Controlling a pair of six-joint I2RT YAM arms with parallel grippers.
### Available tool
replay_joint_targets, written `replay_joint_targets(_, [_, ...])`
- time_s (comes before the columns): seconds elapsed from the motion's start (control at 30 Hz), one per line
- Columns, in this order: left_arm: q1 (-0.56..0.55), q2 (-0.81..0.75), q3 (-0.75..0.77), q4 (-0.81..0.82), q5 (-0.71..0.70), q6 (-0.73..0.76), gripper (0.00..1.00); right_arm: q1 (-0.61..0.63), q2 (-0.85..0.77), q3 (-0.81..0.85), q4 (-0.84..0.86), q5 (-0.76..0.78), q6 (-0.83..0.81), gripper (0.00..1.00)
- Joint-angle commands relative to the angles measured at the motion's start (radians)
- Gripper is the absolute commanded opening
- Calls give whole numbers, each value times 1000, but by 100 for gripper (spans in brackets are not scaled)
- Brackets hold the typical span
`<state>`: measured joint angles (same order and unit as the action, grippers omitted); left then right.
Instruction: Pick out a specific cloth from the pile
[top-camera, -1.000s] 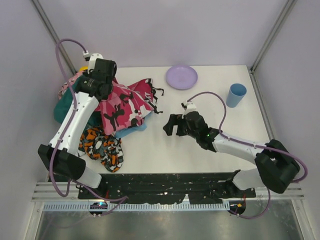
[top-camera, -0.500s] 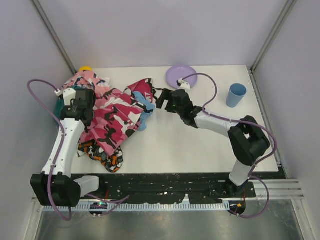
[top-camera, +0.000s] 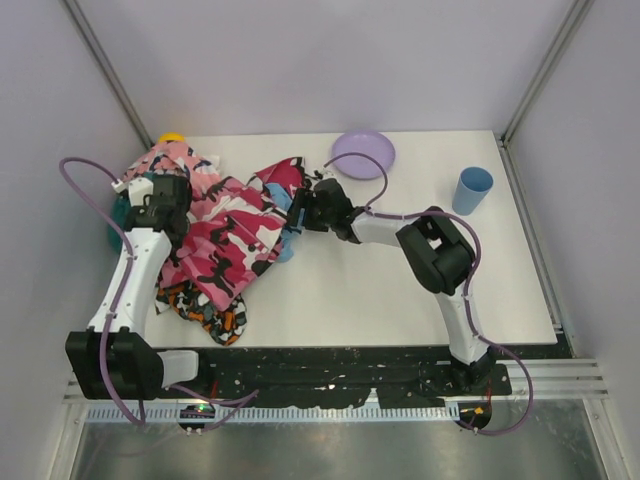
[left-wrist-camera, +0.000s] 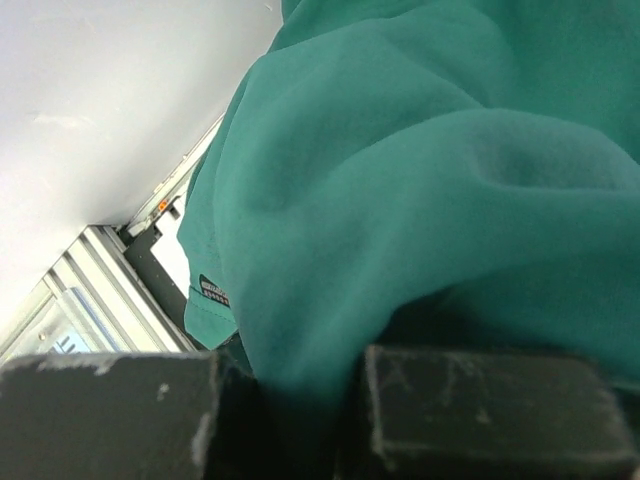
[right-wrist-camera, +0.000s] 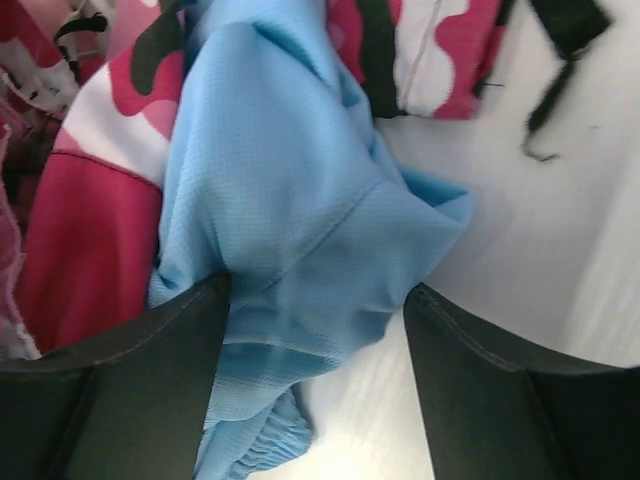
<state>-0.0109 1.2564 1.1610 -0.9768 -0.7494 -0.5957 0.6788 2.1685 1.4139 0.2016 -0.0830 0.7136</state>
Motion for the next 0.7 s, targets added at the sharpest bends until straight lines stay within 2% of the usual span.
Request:
replay_joint_targets(0.0, [6, 17, 20, 43, 10, -29, 0, 22, 14, 68, 50, -153, -52, 69])
replay_joint_targets(0.07, [6, 21, 14, 41, 12, -30, 0, 22, 14, 71, 62, -181, -66, 54])
replay_joint_targets(0.1, [6, 21, 11, 43, 10, -29, 0, 22, 10, 72, 68, -193, -74, 37])
replay_joint_targets(0.13, [40, 20, 9, 46, 10, -29, 0, 24, -5, 69, 71, -201, -94, 32])
replay_joint_targets(0.17, [43, 21, 8, 47, 13, -26, 0, 22, -18, 65, 73, -204, -111, 20])
replay_joint_targets(0.2, [48, 21, 9, 53, 16, -23, 0, 22, -53, 51, 78, -205, -146, 15])
replay_joint_targets(0.23, [55, 21, 12, 62, 27, -18, 0, 22, -73, 43, 76, -202, -166, 6])
replay_joint_targets(0.4, [92, 108, 104, 147, 99, 22, 0, 22, -304, -36, 9, -123, -311, 5])
replay_joint_targets(0.67, [111, 415, 520, 41, 56, -4, 0, 22, -643, -159, -57, -90, -410, 5])
